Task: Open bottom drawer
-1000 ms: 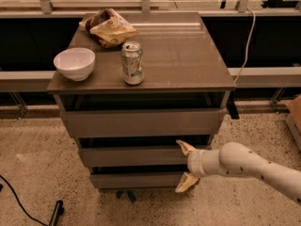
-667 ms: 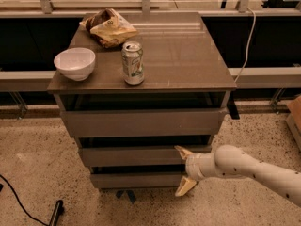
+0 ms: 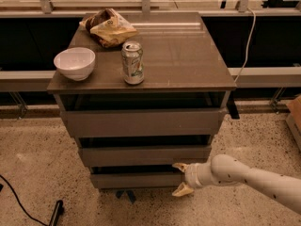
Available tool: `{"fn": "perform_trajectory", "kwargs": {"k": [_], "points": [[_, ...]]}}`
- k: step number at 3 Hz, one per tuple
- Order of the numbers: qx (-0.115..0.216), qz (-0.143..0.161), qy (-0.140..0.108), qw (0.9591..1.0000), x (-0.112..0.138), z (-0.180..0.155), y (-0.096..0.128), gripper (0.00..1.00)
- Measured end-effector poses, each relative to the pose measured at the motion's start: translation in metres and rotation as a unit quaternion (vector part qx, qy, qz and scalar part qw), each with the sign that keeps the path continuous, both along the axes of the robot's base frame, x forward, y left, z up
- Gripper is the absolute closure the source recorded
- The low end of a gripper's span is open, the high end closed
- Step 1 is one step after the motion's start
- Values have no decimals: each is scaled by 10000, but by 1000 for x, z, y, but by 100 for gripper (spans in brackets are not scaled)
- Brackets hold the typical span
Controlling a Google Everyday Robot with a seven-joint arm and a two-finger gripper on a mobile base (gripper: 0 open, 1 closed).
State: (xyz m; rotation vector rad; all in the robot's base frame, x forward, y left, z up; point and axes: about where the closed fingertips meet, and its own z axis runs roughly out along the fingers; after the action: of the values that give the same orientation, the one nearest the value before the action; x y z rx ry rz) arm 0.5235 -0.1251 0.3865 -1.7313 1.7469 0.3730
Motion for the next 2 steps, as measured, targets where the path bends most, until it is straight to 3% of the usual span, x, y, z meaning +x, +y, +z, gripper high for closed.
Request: {"fn": "perform_trajectory", "kwargs": {"k": [2], "points": [[110, -367, 128, 9992, 10, -54, 5, 31]]}}
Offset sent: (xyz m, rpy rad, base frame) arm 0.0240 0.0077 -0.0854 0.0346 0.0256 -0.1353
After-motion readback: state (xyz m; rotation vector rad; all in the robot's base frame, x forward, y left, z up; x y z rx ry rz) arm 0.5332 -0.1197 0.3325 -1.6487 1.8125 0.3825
